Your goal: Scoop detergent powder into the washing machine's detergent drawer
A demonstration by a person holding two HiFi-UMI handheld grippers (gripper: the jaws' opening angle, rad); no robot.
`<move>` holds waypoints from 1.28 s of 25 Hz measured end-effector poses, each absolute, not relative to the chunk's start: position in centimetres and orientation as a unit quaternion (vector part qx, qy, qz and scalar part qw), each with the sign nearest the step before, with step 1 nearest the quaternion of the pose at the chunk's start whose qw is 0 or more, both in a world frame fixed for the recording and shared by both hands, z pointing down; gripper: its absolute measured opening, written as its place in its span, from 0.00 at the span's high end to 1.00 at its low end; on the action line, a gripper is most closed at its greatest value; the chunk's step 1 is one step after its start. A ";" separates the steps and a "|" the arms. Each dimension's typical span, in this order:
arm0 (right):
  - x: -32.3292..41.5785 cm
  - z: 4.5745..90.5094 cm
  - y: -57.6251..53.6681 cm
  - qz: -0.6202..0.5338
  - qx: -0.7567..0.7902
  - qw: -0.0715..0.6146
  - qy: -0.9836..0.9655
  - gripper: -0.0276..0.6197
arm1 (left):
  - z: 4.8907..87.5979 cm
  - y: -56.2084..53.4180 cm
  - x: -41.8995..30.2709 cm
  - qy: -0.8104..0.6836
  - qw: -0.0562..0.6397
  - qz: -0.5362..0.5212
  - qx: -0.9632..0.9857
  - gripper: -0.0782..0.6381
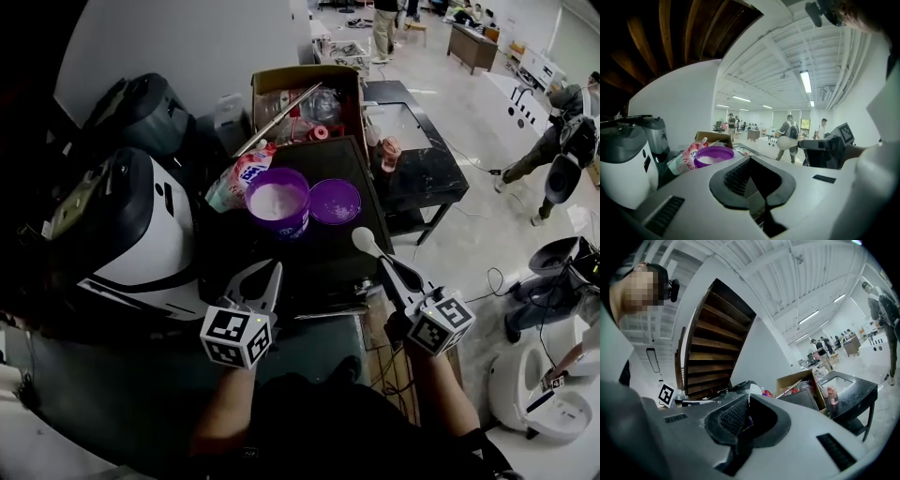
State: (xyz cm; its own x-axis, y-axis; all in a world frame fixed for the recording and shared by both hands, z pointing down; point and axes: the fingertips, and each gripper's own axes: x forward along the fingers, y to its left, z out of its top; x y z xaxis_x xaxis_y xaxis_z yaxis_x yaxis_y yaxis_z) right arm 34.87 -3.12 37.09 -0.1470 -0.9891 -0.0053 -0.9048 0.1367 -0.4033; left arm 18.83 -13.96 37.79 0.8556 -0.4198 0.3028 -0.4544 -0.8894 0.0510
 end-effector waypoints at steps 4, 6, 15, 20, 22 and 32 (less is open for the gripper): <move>34.8 36.9 -4.7 -0.156 -0.629 0.137 0.749 0.93 | 37.8 -15.1 18.4 -0.239 0.064 0.142 0.959 0.88; 34.2 36.6 -5.8 -0.154 -0.625 0.129 0.754 0.93 | 37.4 -16.0 17.9 -0.245 0.065 0.134 0.958 0.88; 30.3 33.8 -11.2 -0.129 -0.613 0.108 0.772 0.93 | 35.3 -20.4 15.1 -0.248 0.059 0.094 0.962 0.88; 28.0 34.0 -13.8 -0.124 -0.612 0.095 0.776 0.93 | 35.9 -22.7 12.6 -0.252 0.075 0.080 0.962 0.88; 27.2 34.4 -14.3 -0.127 -0.611 0.087 0.777 0.93 | 36.2 -23.2 11.7 -0.254 0.080 0.078 0.961 0.88; 27.3 34.9 -18.2 -0.141 -0.576 0.079 0.801 0.93 | 37.5 -25.4 11.1 -0.296 0.097 0.083 0.947 0.88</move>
State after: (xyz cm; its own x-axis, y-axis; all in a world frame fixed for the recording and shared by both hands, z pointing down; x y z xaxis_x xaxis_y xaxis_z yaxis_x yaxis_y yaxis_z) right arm 27.25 -18.15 34.89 -0.3240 -0.9454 0.0352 -0.9007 0.2969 -0.3171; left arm 11.08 -25.37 37.54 0.8114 -0.5437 0.2144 -0.5759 -0.8063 0.1350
